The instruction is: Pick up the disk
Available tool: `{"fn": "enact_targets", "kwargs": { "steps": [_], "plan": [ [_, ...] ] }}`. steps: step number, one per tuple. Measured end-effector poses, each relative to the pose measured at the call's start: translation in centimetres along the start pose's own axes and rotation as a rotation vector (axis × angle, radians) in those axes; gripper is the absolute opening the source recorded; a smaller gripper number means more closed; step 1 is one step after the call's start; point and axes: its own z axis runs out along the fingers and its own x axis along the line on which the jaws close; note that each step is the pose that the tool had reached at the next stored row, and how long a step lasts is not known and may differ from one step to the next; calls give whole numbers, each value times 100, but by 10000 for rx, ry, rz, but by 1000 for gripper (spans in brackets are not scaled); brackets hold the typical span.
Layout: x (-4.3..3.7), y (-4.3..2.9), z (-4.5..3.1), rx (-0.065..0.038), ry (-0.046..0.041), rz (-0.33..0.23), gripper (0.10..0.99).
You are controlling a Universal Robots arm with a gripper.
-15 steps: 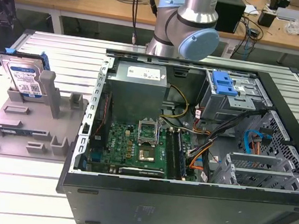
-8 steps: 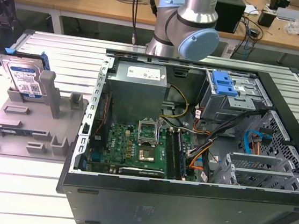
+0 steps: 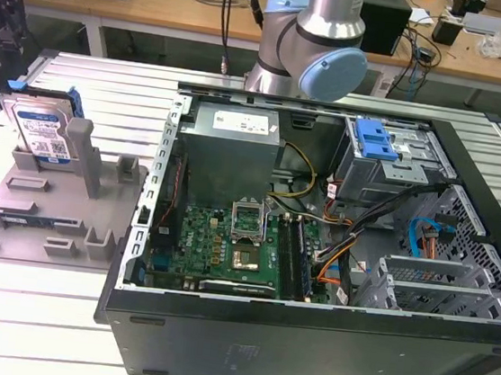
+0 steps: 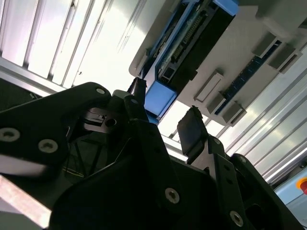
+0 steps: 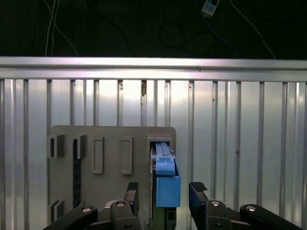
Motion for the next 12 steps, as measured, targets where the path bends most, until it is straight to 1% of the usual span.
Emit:
{"fn": "enact_targets", "kwargs": {
  "steps": [4,12],
  "plan": [
    [0,-13,30,1,-1,-1,541],
    [0,-9,145,2,-1,-4,541]
  ]
}}
